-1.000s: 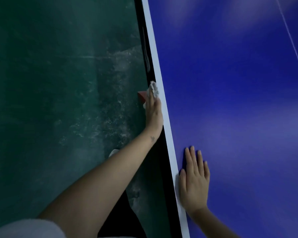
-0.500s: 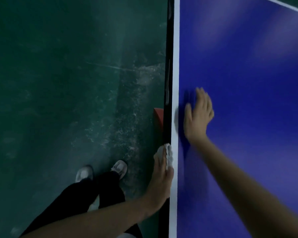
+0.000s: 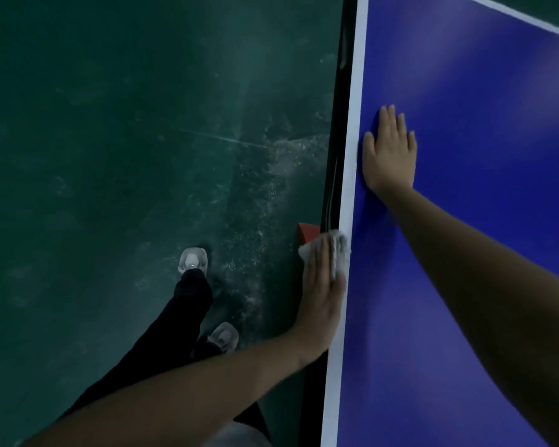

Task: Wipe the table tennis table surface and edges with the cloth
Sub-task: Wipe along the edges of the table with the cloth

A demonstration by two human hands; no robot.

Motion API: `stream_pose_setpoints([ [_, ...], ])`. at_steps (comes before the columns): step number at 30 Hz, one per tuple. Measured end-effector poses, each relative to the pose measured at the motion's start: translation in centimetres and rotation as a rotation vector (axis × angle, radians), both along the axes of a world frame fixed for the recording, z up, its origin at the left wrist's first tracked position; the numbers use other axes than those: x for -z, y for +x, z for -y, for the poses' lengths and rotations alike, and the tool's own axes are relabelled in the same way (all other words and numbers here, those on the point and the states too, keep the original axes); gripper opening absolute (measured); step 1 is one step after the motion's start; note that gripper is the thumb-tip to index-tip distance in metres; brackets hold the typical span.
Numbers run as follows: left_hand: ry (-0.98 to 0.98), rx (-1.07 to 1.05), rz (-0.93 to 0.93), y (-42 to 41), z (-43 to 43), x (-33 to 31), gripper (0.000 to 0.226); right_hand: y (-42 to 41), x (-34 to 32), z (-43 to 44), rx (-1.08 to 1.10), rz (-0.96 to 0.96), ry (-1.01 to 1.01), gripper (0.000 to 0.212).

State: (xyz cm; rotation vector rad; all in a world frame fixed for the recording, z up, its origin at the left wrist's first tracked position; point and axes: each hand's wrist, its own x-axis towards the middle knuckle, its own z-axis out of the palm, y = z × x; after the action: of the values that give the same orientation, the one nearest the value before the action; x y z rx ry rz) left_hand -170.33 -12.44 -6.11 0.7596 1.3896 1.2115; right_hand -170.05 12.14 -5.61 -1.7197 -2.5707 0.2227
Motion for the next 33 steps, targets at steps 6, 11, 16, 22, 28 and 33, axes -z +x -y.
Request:
stream_pose_setpoints([
  [6,0.006,-0.099,-0.070,-5.9,-14.0,0.4,0.051,0.0,0.0,0.0,0.003,-0.025,0.030,0.056],
  [11,0.029,-0.138,-0.019,-7.6,-17.9,0.6,0.051,-0.2,-0.3,0.2,0.028,-0.002,0.018,0.060],
  [16,-0.071,-0.044,-0.062,-4.3,-11.9,1.7,0.051,-0.3,-0.7,0.2,0.042,0.007,-0.012,0.063],
  [22,-0.206,0.090,0.028,-3.1,-7.7,1.9,0.055,-0.6,-1.1,0.2,0.058,0.032,-0.036,0.062],
  [28,-0.176,0.047,-0.006,-6.5,-15.3,1.7,0.054,-0.9,-1.2,0.2,0.069,0.052,-0.033,0.062],
  [33,-0.016,-0.026,-0.037,-10.4,-22.7,1.4,0.055,-1.0,-1.4,0.2,0.072,0.041,-0.046,0.061],
])
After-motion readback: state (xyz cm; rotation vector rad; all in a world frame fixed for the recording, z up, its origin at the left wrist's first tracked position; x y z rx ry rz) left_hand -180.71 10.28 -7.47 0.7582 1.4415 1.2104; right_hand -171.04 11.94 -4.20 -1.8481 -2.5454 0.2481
